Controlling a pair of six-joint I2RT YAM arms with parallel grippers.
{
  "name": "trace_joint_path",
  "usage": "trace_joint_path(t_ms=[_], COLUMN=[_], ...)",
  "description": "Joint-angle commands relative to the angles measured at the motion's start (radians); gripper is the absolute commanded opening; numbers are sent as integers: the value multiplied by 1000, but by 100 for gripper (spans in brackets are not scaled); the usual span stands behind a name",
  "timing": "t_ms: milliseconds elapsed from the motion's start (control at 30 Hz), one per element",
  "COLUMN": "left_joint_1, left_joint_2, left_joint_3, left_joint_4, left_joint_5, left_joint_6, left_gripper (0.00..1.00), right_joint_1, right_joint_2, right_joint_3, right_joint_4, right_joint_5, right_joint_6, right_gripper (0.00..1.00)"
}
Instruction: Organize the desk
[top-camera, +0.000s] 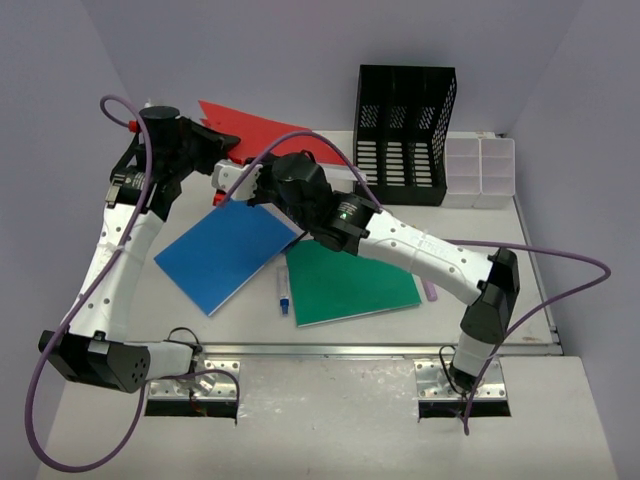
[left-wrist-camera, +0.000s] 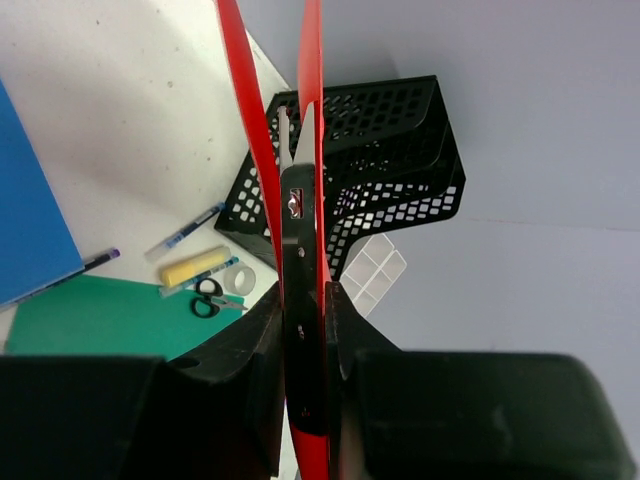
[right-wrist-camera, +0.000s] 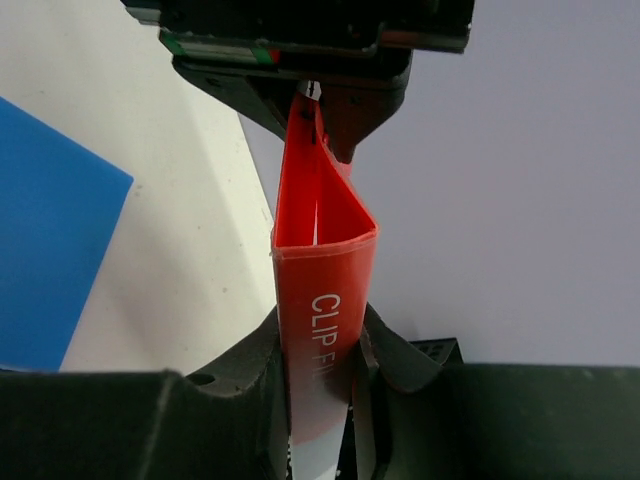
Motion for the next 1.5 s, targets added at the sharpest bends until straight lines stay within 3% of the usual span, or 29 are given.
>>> trace_joint_path(t_ms=[0, 33, 133, 167, 267, 567, 933, 1200, 1467], left_joint_1=[-19, -19, -19, -18, -16, 7, 19, 20, 22], left_joint_2=[-55, -58, -61, -61, -61, -62, -87, -86, -84], left_joint_3=[21, 14, -10, -12, -26, -3, -77, -103, -120], left_joint_4=[32, 33, 49, 52, 71, 60, 87, 115, 131], left_joint_5=[21, 15, 12, 12, 14, -58, -111, -120, -126], left_joint_6=[31, 34, 38, 39, 46, 81, 121, 147, 156], left_gripper=[0, 2, 39, 44, 98, 100, 100, 100, 100], right_joint_1=[-71, -81, -103, -106, -119, -181, -446, -567, -722], right_joint_2=[-23, -29, -77, -93, -161, -274, -417, -518, -504], right_joint_3=[57, 70, 72, 72, 25, -9, -16, -90, -89], right_joint_4=[-100, -136, -193, -201, -204, -234, -203, -86, -14], right_joint_5=[1, -13, -77, -91, -131, -184, -262, -233, -251], right_joint_6=[90, 129, 215, 225, 275, 375, 606, 620, 685], right_gripper=[0, 0, 0, 0, 0, 0, 0, 0, 0])
